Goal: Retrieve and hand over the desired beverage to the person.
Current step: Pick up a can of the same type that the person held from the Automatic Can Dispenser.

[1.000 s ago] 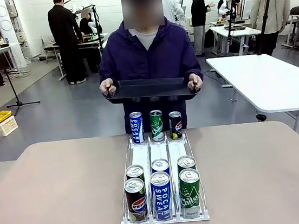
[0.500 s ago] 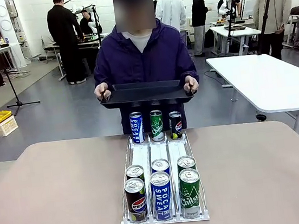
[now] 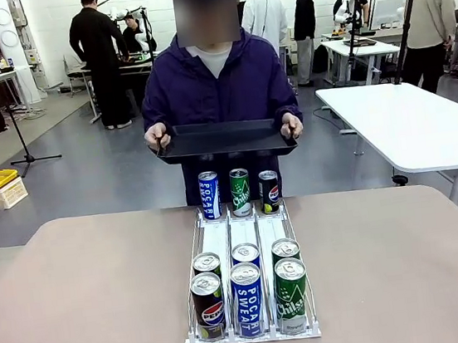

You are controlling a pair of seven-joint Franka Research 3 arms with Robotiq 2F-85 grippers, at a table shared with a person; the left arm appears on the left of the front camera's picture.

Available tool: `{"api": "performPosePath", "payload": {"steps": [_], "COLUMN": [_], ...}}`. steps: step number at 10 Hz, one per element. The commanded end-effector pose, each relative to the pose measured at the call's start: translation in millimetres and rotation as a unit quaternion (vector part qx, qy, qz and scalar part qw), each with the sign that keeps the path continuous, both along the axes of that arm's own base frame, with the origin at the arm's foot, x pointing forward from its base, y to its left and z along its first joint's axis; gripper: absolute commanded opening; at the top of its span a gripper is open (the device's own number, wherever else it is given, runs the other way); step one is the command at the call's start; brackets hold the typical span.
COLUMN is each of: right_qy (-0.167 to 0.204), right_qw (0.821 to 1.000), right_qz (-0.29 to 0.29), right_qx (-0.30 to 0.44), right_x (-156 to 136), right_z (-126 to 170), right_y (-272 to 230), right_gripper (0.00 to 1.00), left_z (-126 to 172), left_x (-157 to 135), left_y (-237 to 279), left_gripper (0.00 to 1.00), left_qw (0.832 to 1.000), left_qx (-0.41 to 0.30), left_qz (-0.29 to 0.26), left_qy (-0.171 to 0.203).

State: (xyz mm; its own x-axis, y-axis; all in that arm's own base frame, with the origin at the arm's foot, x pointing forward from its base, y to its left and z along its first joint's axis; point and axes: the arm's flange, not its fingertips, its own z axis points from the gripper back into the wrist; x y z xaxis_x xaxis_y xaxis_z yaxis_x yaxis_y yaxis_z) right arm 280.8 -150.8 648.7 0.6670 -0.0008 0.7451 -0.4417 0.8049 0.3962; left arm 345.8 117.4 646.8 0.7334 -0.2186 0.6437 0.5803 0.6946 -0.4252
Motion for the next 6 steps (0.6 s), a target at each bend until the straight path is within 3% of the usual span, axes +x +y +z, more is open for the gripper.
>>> {"api": "performPosePath", "payload": {"steps": [1,6], "right_qy": [-0.006,-0.006], "right_qw": [1.0,1.0], "right_qz": [0.011,0.011], "right_qx": [0.01,0.01], "right_x": [2.2,2.2], "right_z": [-0.8,-0.8], "right_y": [-1.7,-1.7], "right_gripper": [1.0,1.0], "left_z": [1.0,1.0], "left_x": [0.3,0.3], "left_y": [2.1,2.1], "left_gripper": [1.0,1.0], "left_qw": [1.0,1.0], "left_qx": [-0.003,-0.003], "left_qz": [-0.011,-0.011], "left_qy": [-0.007,-0.007]}}
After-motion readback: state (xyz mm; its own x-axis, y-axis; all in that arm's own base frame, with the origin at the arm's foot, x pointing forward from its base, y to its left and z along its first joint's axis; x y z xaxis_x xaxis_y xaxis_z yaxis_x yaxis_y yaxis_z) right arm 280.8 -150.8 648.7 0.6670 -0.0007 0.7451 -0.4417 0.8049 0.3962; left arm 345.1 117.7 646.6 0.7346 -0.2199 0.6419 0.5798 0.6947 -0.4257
